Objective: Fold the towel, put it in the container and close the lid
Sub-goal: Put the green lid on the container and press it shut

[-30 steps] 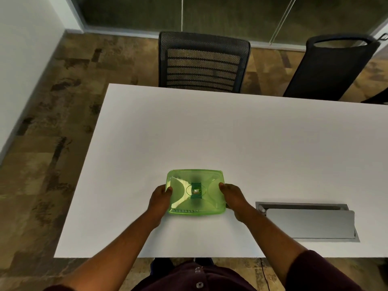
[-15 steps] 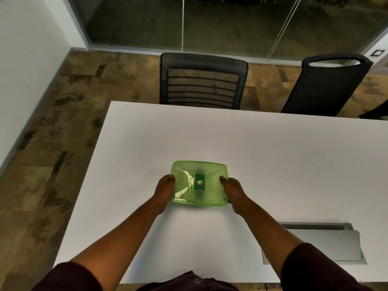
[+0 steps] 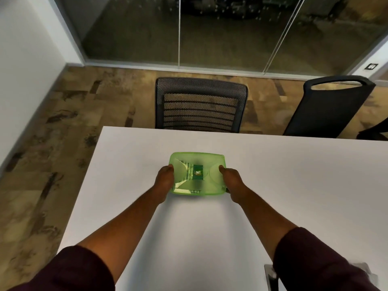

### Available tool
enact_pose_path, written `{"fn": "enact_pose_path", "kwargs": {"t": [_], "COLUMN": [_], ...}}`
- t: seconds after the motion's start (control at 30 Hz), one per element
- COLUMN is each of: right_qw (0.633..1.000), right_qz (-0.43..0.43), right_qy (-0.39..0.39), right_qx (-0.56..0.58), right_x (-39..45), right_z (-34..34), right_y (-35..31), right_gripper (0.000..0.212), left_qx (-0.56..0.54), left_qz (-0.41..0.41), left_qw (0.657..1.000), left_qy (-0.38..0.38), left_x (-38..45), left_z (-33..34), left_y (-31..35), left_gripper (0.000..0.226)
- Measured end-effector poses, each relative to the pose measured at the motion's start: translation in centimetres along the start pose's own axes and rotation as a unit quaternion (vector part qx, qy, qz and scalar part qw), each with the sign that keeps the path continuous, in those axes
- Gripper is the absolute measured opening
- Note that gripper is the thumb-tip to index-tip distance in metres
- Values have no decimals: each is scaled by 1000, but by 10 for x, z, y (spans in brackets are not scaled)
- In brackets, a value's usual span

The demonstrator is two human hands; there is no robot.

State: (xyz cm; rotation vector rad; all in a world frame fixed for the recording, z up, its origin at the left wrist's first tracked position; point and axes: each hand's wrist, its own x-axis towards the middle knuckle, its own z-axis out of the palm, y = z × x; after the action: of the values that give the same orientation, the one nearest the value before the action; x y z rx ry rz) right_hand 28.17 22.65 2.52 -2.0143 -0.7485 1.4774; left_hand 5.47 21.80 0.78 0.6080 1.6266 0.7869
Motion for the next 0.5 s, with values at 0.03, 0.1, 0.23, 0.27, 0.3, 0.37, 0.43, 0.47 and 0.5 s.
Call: {"fn": "enact_pose_path", "kwargs": {"t": [0.03,0.1,0.23,0.27,0.3,0.37,0.43,0.47,0.5], "right_qw": [1000,1000,1000,1000,1000,1000,1000,1000,1000], "right_qz": [1,6,14,14,14,12,4,1,0], "right_qy": [1,2,6,8,10,13,16,17,19], "right_qx": [2,6,16,16,14,8,0,-4,-8], "right_x": [8,23,52,59,67,82,94,99,106], "right_z": [2,6,10,11,12,14,15,16,17], "right_y": [-7,-18,-36,-40,-44,-51,-57,-59,-61], "right_gripper": [34,27,24,23,23,23,24,23,21], "left_qx": [0,8,21,26,28,29,35,34,31], "left_qz": [1,1,8,5,0,-8,-12,-12,-12], "left_qw": [1000,1000,1000,1000,1000,999,999,999,999], "left_qy": [1,1,-10,-12,-14,-14,-9,-9,-12], "left_x": [9,26,58,65,72,87,99,104,109], "left_z": [2,5,13,15,18,22,24,26,27], "left_y": [5,16,34,37,41,46,49,50,51], "left_gripper": [44,45,46,46,46,47,47,47,46]}}
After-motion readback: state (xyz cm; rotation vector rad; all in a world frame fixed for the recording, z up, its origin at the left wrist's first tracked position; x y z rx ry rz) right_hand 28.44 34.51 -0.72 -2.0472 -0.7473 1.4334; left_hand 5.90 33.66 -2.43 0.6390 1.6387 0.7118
